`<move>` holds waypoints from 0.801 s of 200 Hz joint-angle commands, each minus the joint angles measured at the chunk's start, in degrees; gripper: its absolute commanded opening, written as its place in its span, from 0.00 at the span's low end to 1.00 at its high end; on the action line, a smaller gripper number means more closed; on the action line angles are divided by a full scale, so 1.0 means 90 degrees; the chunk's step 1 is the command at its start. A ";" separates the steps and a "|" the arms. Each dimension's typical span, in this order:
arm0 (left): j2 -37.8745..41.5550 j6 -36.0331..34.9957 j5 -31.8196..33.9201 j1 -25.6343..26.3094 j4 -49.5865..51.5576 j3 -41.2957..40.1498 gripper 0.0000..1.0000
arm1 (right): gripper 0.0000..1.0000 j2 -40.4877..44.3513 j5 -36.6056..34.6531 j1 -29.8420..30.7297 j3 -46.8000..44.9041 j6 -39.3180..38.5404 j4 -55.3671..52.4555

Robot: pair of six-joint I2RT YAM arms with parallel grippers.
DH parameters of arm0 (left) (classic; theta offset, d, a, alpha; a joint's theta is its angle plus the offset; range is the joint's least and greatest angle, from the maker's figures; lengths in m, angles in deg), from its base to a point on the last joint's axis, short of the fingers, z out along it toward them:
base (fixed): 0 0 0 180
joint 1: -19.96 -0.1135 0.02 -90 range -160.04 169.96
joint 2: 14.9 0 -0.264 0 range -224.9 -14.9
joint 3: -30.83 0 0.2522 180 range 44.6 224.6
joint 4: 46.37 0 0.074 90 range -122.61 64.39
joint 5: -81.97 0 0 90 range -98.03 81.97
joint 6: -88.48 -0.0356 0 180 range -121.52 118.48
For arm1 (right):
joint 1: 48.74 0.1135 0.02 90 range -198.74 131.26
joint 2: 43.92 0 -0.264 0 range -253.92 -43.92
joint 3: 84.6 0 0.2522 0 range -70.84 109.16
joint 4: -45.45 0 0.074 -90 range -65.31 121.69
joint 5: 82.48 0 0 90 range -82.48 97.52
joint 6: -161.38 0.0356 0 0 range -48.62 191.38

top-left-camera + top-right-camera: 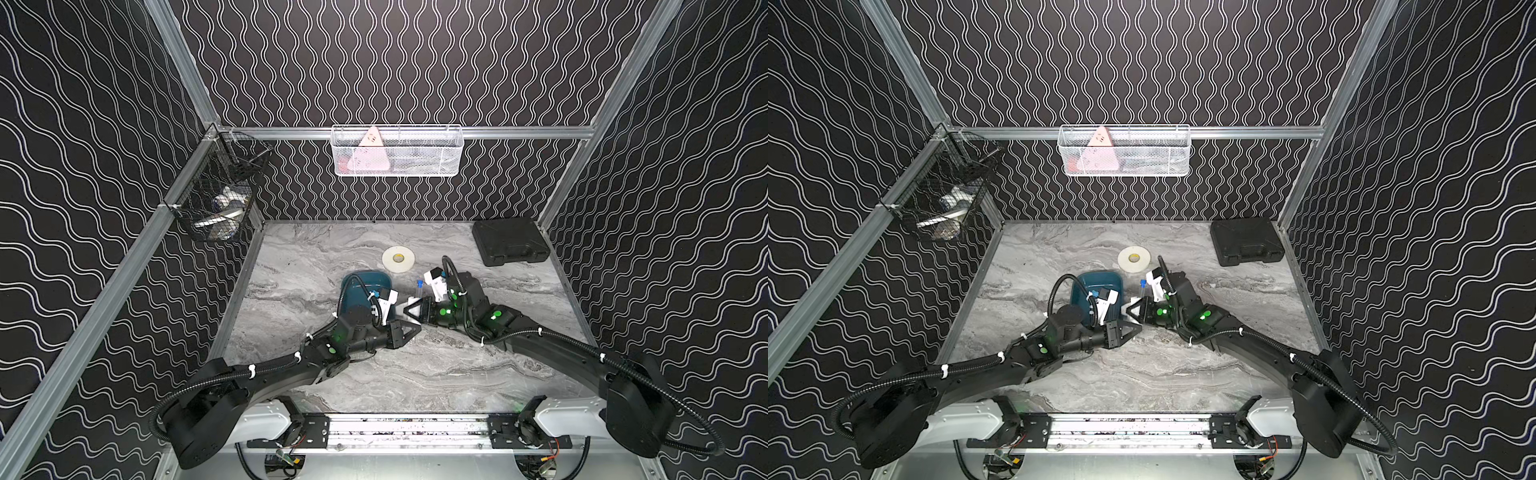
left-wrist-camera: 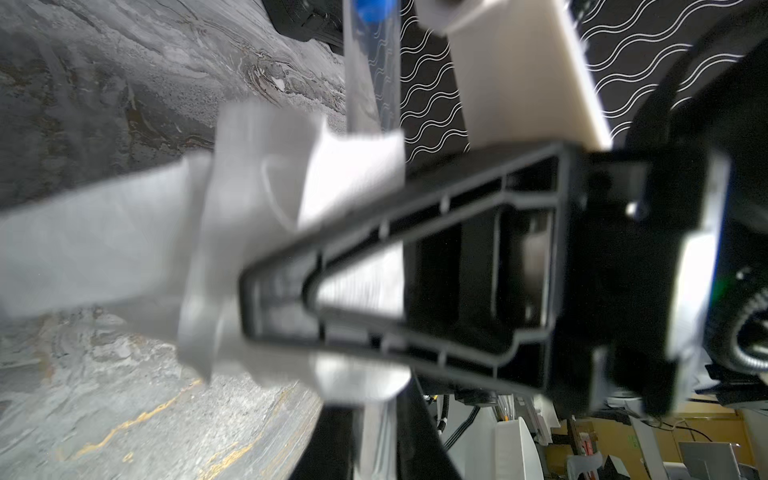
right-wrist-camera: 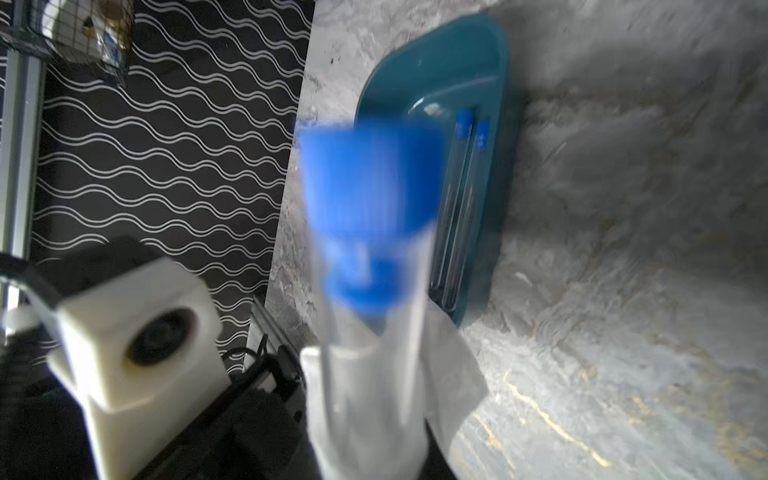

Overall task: Wipe the exteriors of test tubes
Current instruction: Wipe the dirt from the test tube.

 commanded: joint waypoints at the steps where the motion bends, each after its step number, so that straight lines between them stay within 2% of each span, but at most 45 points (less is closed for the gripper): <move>1: 0.0075 -0.0038 0.0020 -0.0017 -0.0386 0.0033 0.15 | 0.20 -0.0207 0.0040 -0.0351 0.0377 -0.0394 -0.0307; 31: 0.0102 -0.0043 0.0012 -0.0017 -0.0367 0.0072 0.15 | 0.20 -0.0477 0.0291 -0.0524 0.0811 -0.0616 -0.0478; 51: 0.0141 -0.0067 0.0038 -0.0017 -0.0313 0.0088 0.15 | 0.20 -0.0417 0.0495 -0.0495 0.0621 -0.0403 -0.0309; 87: 0.0190 -0.0095 0.0069 -0.0029 -0.0259 0.0062 0.15 | 0.20 0.0054 0.0129 0.0163 -0.0296 0.0170 0.0249; 114: 0.0117 -0.0074 -0.0001 -0.0063 -0.0312 0.0059 0.16 | 0.20 0.0059 -0.0038 0.0368 -0.0420 0.0106 0.0194; 130: 0.0065 -0.0049 -0.0057 -0.0062 -0.0336 0.0082 0.15 | 0.20 0.0026 -0.0124 0.0233 -0.0256 -0.0040 0.0163; 160: 0.0065 -0.0018 -0.0058 -0.0069 -0.0386 0.0072 0.15 | 0.21 -0.0331 0.0328 -0.0412 0.0401 -0.0327 0.0121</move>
